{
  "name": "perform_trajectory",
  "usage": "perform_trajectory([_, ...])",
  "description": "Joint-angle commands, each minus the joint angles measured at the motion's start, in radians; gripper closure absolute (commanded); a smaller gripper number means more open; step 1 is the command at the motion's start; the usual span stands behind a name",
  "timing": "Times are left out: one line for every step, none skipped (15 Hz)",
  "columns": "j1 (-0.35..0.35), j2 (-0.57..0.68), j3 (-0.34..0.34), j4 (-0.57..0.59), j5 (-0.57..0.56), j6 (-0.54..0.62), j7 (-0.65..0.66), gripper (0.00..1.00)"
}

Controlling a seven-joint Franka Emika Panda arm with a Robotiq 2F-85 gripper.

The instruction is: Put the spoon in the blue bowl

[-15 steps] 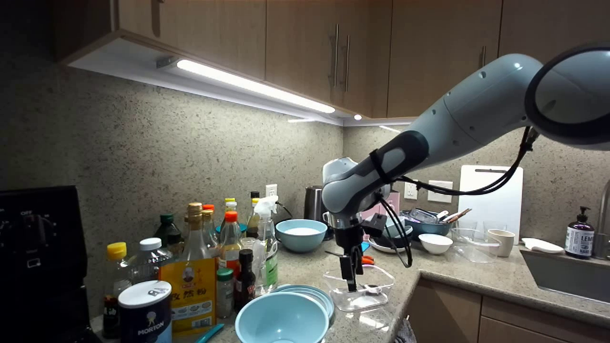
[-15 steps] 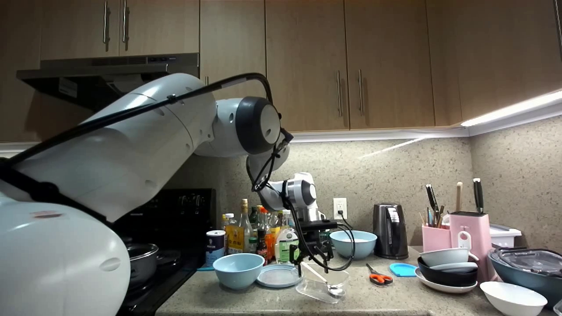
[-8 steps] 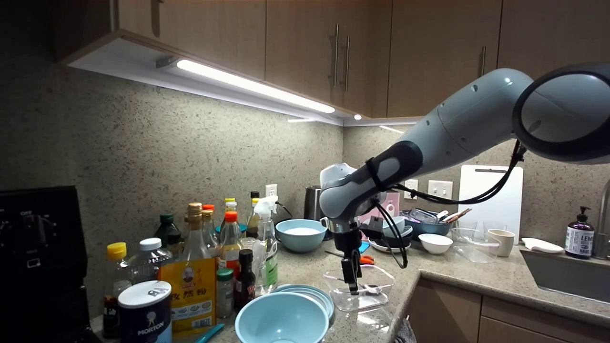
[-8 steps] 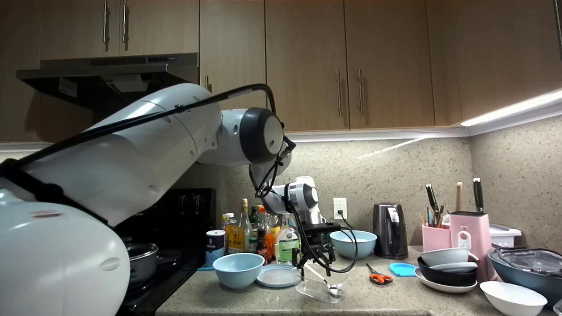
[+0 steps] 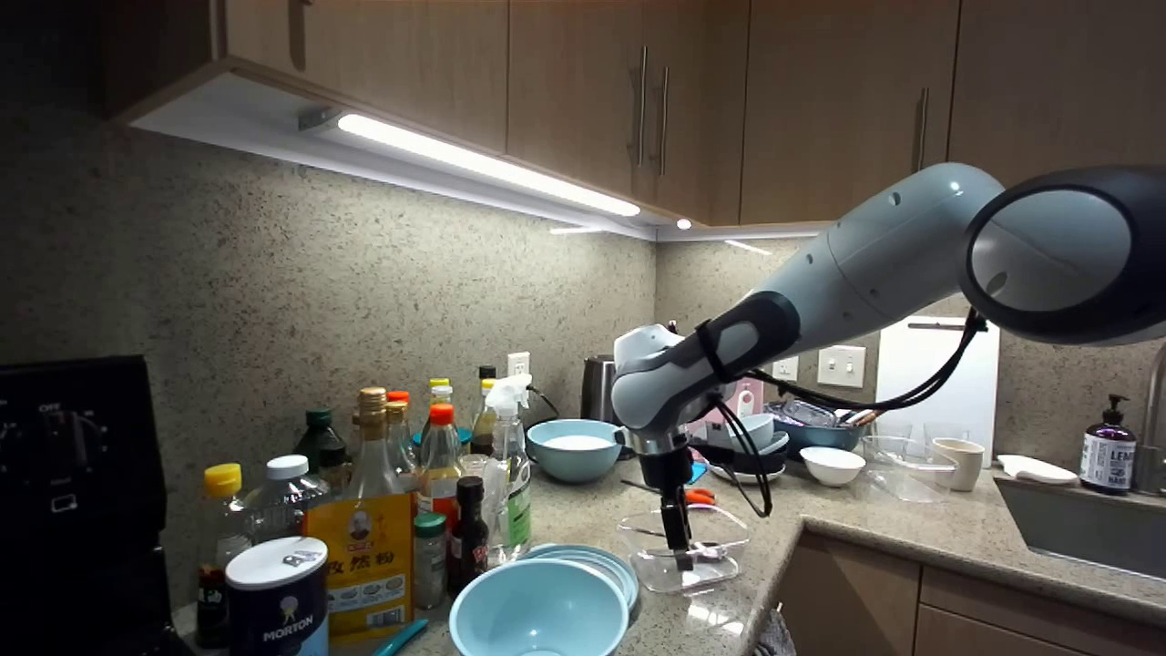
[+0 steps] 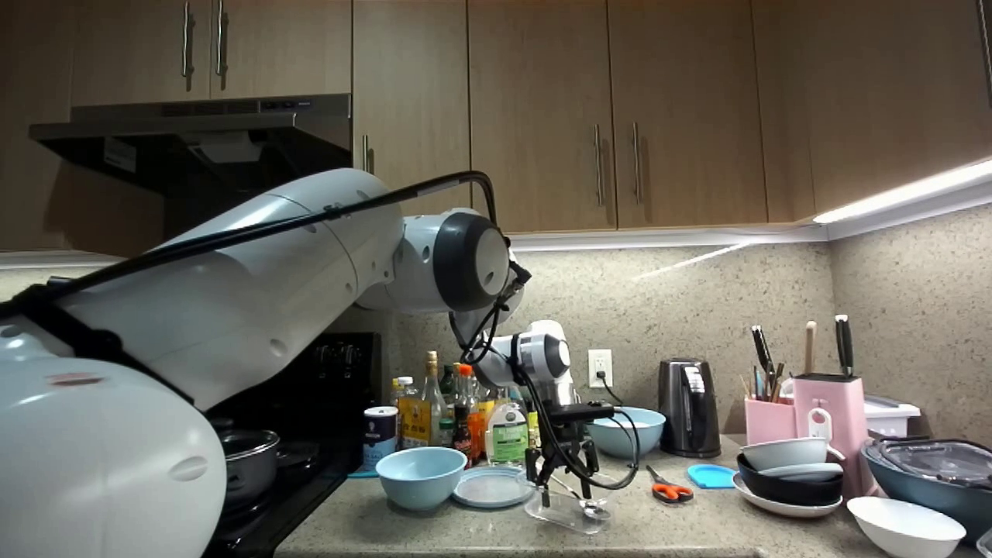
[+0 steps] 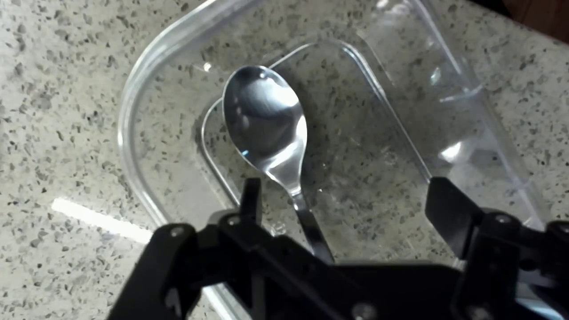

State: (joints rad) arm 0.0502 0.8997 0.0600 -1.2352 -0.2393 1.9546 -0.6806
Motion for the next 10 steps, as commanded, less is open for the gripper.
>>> perform_trajectory([-0.012,0.039,0.006,0.076,-0.008,-0.049,-0.051,0.36])
perform_trajectory([-0.012,0.044,0.004,0.09,-0.006,-0.059,-0.048,0.44])
perform_trajectory([-0.012,0.047,0.001,0.101,-0.006,-0.066,-0.041,0.5])
perform_trajectory([-0.01,0.052,-0.006,0.112,-0.009,-0.067,-0.026,0.57])
perform_trajectory([-0.011,0.058,-0.013,0.126,-0.008,-0.072,-0.011,0.63])
perform_trajectory([-0.017,0.063,-0.015,0.138,-0.002,-0.079,-0.009,0.71])
perform_trajectory([-0.022,0.066,-0.019,0.147,0.003,-0.081,-0.003,0.77])
perform_trajectory([-0.027,0.069,-0.021,0.154,0.006,-0.084,-0.003,0.84])
perform_trajectory([-0.033,0.07,-0.024,0.159,0.009,-0.086,-0.002,0.9])
perform_trajectory([-0.038,0.072,-0.025,0.164,0.011,-0.087,-0.001,0.92])
